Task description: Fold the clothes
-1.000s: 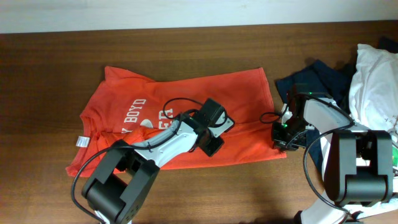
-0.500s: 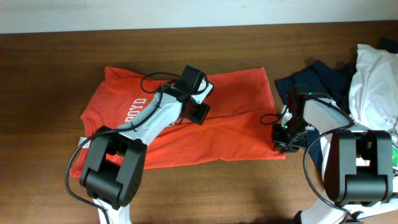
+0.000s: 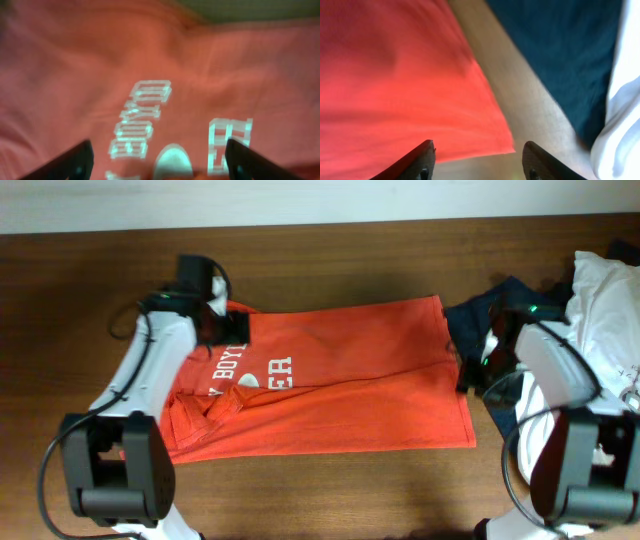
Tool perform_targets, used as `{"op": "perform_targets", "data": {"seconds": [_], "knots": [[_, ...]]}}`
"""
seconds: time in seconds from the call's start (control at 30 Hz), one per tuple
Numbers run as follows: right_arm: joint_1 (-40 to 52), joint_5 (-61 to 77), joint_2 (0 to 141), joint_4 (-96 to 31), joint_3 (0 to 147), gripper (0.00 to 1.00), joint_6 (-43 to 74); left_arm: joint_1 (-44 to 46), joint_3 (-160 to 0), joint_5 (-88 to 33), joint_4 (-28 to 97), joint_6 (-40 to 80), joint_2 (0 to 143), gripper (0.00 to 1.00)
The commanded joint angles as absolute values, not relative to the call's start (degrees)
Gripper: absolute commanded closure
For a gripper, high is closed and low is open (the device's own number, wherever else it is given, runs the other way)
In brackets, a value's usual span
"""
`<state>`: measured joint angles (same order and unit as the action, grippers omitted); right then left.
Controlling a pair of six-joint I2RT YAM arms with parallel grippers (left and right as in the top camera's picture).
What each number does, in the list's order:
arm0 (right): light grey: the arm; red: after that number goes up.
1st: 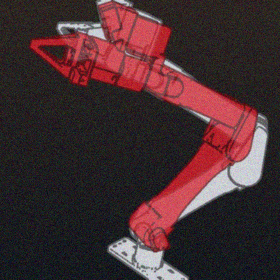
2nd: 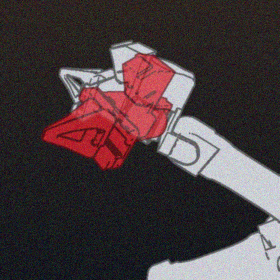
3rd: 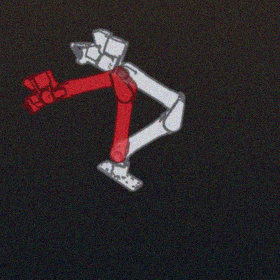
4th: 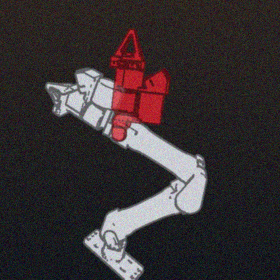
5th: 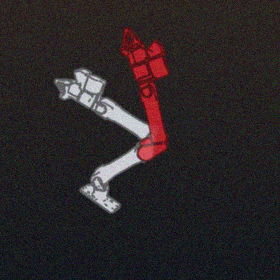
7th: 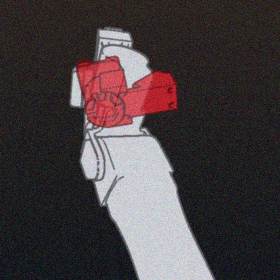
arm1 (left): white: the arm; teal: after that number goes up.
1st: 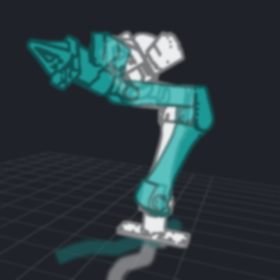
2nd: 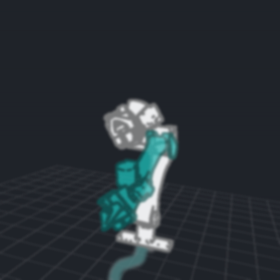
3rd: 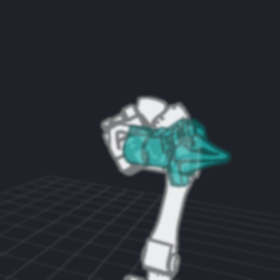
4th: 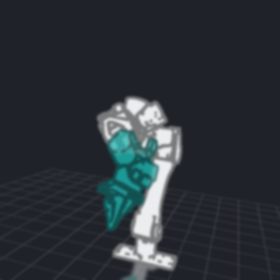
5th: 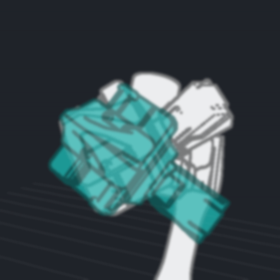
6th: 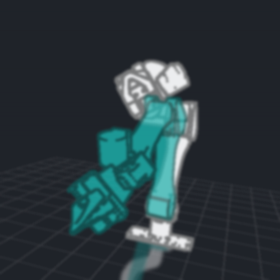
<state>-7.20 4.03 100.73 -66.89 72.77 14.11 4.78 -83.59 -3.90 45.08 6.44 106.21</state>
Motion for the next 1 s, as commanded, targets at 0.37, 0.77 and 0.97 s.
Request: {"op": "perform_targets", "data": {"seconds": [0.37, 0.77, 0.97], "knots": [[-3.3, 12.9, 98.1, -67.3, 81.9, 0.34, 7.7, -7.8, -101.3, -9.0, 21.8, 4.2, 132.7, 0.17], [-2.9, 12.9, 101.8, -62.7, 81.6, 0.38, 5.3, -7.8, -101.4, -11.2, 26.7, 6.8, 128.9, 1.00], [-1.8, 12.9, 109.6, -24.4, 81.6, 0.39, 7.6, -7.8, -101.4, -12.9, 44.8, 6.8, 119.7, 0.99]]}}
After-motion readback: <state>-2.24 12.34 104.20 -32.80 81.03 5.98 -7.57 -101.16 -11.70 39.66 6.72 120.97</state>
